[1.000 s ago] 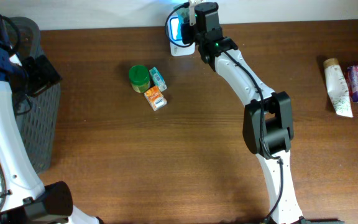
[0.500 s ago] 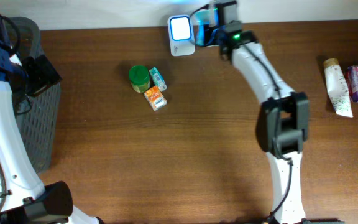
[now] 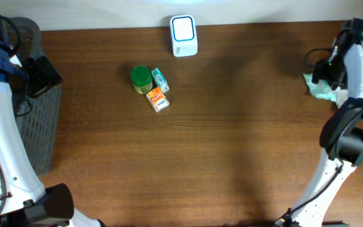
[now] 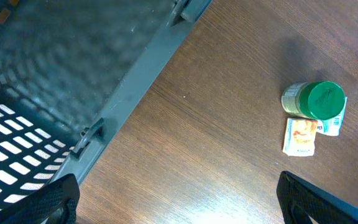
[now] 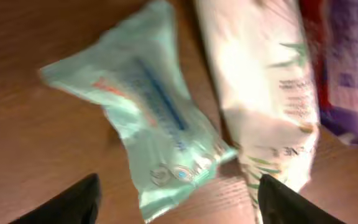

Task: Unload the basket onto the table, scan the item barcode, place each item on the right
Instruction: 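Carry the wipes pack right and drop it beside the cream tube, then reach the right gripper left to the orange box and grasp it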

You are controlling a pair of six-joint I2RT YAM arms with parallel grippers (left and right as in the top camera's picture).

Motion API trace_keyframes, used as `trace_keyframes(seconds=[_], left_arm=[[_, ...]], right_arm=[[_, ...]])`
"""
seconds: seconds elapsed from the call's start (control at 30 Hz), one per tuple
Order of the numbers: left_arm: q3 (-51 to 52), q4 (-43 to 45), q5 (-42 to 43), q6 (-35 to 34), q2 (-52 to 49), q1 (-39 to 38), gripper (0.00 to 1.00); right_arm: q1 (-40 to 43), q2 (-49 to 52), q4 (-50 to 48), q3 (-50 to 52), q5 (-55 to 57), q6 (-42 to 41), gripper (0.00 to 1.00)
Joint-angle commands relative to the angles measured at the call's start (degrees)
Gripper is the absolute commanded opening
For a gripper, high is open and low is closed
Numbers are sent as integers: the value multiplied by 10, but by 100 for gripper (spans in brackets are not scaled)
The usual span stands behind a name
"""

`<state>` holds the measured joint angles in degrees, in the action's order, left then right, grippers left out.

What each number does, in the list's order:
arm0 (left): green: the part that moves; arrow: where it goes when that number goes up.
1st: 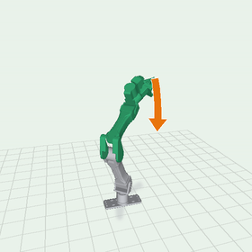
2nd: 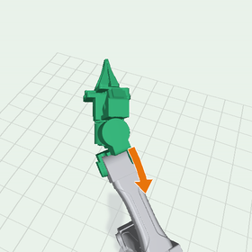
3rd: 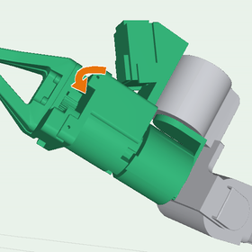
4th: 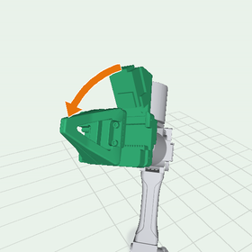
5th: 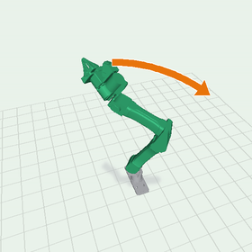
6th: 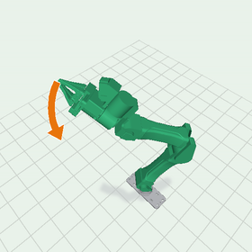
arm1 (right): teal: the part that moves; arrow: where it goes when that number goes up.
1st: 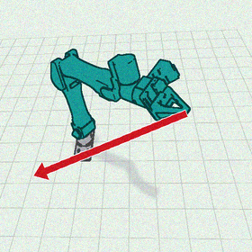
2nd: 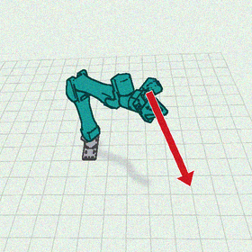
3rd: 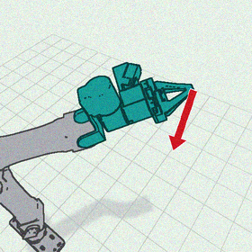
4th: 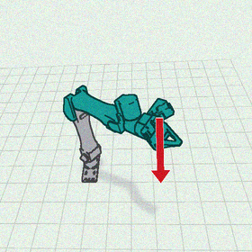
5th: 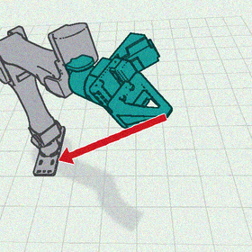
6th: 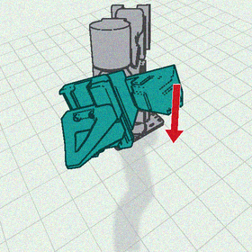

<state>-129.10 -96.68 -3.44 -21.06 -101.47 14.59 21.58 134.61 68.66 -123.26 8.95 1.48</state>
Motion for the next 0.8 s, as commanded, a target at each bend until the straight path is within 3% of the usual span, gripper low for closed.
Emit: trace_keyframes(seconds=[0.0, 0.13, 0.33, 0.4, 0.5, 0.63, 0.77], left_arm=[[1, 0, -5, -8, 12, 2, 99], [1, 0, -5, -8, 12, 2, 99], [1, 0, -5, -8, 12, 2, 99], [1, 0, -5, -8, 12, 2, 99], [1, 0, -5, -8, 12, 2, 99], [1, 0, -5, -8, 12, 2, 99], [1, 0, -5, -8, 12, 2, 99]], right_arm=[[-5, -20, 7, 4, -100, -35, 76], [-33, -20, 9, 4, -184, -35, 68], [-148, -20, 22, 4, -338, -35, 69], [-195, -20, 20, 4, -373, -35, 84], [-258, -20, 16, 4, -372, -35, 92], [-356, -20, 5, 4, -366, -35, 99], [-438, -12, -40, 4, -336, -35, 99]])
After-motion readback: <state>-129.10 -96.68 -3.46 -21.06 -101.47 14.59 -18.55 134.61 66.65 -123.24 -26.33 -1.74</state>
